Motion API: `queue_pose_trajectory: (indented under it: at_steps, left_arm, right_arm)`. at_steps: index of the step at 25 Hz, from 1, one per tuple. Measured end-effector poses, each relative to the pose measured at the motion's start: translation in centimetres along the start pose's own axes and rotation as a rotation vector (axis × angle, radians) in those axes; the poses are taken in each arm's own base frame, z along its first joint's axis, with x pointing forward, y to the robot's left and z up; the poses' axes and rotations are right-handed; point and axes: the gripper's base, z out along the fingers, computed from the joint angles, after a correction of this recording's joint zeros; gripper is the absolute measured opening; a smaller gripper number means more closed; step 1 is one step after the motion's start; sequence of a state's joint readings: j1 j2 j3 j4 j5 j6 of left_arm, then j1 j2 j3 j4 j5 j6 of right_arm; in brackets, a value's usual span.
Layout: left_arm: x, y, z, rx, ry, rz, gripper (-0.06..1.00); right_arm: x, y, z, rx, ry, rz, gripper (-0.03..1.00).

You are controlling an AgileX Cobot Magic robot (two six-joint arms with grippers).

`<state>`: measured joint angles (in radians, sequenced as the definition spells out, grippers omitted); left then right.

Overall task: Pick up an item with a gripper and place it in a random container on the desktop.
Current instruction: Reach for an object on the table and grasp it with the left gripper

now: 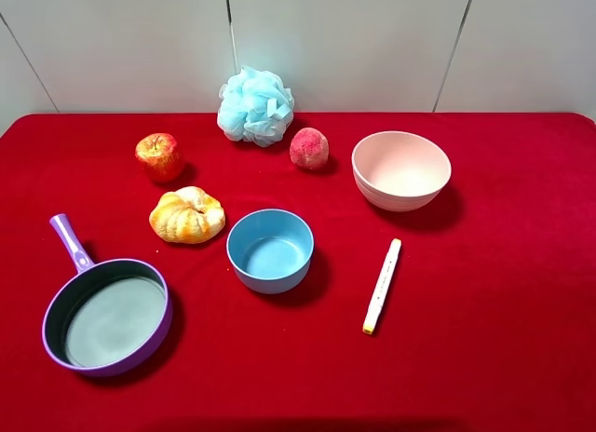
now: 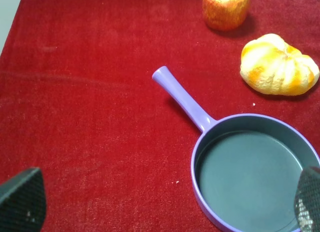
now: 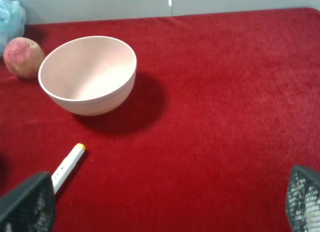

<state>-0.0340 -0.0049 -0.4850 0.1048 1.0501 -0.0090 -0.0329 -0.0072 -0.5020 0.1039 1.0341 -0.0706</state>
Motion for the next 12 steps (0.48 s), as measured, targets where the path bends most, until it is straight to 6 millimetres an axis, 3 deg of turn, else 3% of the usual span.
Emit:
queue_pose_trajectory:
  at_steps: [12]
  left_arm:
    - [-0.02, 0.01, -0.03, -0.001, -0.001, 0.0, 1.0]
  right_arm:
    - [0.0, 0.0, 0.0, 0.0, 0.0, 0.0, 0.69]
